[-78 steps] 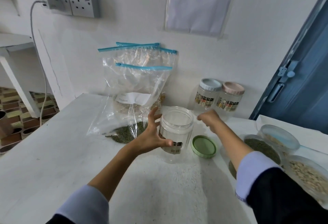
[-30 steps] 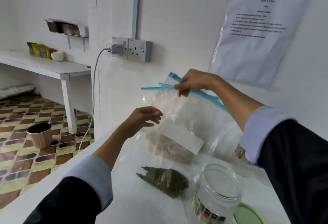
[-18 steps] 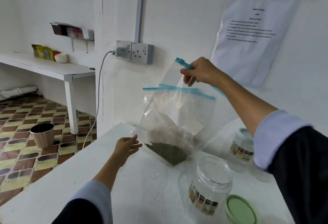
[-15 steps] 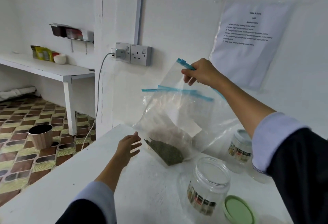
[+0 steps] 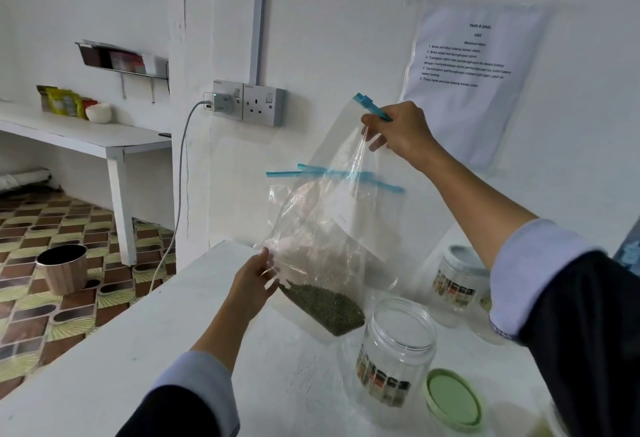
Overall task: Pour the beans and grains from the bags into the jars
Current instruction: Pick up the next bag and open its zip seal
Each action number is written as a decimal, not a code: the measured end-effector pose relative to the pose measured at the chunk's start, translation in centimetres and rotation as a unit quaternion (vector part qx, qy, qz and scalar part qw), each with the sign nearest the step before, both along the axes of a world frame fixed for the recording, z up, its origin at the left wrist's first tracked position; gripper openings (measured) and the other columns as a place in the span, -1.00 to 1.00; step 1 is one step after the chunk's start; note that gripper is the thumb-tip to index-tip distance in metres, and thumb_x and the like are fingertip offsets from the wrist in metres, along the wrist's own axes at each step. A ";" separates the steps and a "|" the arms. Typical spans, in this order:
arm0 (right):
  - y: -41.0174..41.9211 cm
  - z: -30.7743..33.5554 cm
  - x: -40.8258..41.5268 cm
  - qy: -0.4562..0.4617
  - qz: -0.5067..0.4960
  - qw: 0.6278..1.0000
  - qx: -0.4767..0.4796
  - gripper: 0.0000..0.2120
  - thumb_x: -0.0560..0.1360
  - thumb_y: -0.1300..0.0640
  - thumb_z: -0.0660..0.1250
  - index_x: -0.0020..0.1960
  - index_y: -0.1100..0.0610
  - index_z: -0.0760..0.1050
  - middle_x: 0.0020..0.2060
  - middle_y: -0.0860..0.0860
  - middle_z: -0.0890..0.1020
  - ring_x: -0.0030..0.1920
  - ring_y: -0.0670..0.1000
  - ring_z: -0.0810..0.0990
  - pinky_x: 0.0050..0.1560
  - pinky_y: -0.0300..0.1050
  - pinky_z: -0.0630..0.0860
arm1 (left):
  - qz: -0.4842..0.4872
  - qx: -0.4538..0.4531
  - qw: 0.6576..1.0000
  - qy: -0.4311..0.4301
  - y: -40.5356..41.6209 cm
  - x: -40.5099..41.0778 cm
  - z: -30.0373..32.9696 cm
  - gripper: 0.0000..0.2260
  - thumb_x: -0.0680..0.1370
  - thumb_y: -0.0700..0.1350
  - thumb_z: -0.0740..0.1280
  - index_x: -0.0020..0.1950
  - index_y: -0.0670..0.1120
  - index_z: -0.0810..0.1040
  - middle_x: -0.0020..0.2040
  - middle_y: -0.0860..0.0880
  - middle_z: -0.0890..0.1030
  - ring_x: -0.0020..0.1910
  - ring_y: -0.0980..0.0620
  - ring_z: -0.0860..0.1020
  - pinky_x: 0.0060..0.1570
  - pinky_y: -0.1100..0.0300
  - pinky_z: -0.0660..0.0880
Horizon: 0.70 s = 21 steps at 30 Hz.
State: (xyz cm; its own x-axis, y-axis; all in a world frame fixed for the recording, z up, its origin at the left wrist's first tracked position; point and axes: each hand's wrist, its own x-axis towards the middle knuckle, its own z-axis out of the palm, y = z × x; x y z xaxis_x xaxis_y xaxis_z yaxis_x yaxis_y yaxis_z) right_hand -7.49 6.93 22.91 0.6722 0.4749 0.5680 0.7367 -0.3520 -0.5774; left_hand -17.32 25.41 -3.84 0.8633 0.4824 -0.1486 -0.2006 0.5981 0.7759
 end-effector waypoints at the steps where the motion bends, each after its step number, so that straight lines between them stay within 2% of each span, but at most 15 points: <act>1: -0.2 0.0 -0.1 0.000 -0.002 1.000 0.000 -0.77 0.56 0.04 0.31 -0.11 0.18 0.61 -0.16 0.10 0.69 -0.23 0.12 0.69 -0.01 -0.06 0.57 | 0.002 -0.017 1.000 -0.009 -0.1 0.0 -0.1 -0.80 0.59 -0.03 0.26 -0.16 -0.11 0.48 -0.23 -0.04 0.46 -0.16 0.03 0.51 -0.13 0.16 0.43; 6: -0.2 0.0 -0.9 -0.004 -0.003 1.000 -0.017 -0.76 0.56 0.02 0.31 -0.13 0.17 0.61 -0.23 0.04 0.69 -0.28 0.09 0.69 0.06 0.06 0.58 | 0.046 -0.044 0.998 -0.008 -0.7 0.3 -0.3 -0.79 0.59 -0.06 0.27 -0.09 -0.21 0.45 -0.19 -0.09 0.47 -0.07 -0.06 0.57 -0.09 0.10 0.50; 10: -0.2 0.3 -1.8 -0.013 -0.003 1.000 -0.017 -0.75 0.56 0.02 0.32 -0.11 0.20 0.63 -0.28 0.00 0.68 -0.31 0.07 0.68 0.05 0.08 0.57 | 0.061 -0.127 0.989 -0.035 -0.7 0.6 -0.2 -0.80 0.58 -0.09 0.30 0.01 -0.23 0.47 -0.10 -0.12 0.46 -0.05 -0.05 0.56 -0.21 0.17 0.56; 13: -0.2 0.5 -2.4 -0.024 -0.009 0.999 -0.022 -0.73 0.56 0.02 0.31 -0.13 0.20 0.63 -0.32 -0.04 0.65 -0.32 0.06 0.68 0.03 0.08 0.58 | 0.070 -0.154 0.984 -0.047 -0.3 0.9 -0.1 -0.82 0.56 -0.08 0.31 -0.06 -0.21 0.47 -0.21 -0.11 0.41 -0.13 0.00 0.52 -0.33 0.25 0.60; 16: -0.2 0.6 -2.5 -0.029 -0.018 0.999 -0.021 -0.74 0.57 0.02 0.30 -0.13 0.18 0.61 -0.32 -0.06 0.64 -0.32 0.05 0.68 0.04 0.09 0.58 | 0.061 -0.126 0.989 -0.046 -0.4 0.7 0.4 -0.79 0.57 -0.06 0.30 -0.14 -0.18 0.46 -0.23 -0.09 0.42 -0.19 0.01 0.52 -0.28 0.23 0.60; 19: -0.2 0.7 -2.3 -0.026 -0.024 0.999 -0.015 -0.74 0.57 0.01 0.29 -0.11 0.18 0.62 -0.29 -0.03 0.66 -0.33 0.05 0.68 0.06 0.14 0.57 | 0.038 -0.052 0.997 -0.037 -0.7 0.3 1.2 -0.75 0.61 0.02 0.23 -0.18 -0.10 0.45 -0.14 -0.04 0.50 -0.12 0.03 0.50 -0.18 0.17 0.43; 21: -0.2 0.8 -2.2 -0.024 -0.027 0.999 -0.007 -0.74 0.57 0.01 0.29 -0.12 0.17 0.62 -0.28 -0.01 0.68 -0.34 0.05 0.68 0.05 0.14 0.58 | 0.036 -0.058 0.996 -0.057 -0.7 0.2 1.5 -0.76 0.59 0.03 0.24 -0.22 -0.06 0.44 -0.10 0.01 0.52 -0.15 0.06 0.47 -0.22 0.20 0.33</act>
State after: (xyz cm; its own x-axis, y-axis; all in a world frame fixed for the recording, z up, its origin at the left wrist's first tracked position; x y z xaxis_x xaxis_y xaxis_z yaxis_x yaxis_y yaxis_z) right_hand -9.71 6.72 23.69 0.6692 0.4460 0.5943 0.7431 -0.3999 -0.5365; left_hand -17.13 24.68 -2.33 0.8412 0.5294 -0.1099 -0.3298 0.6634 0.6717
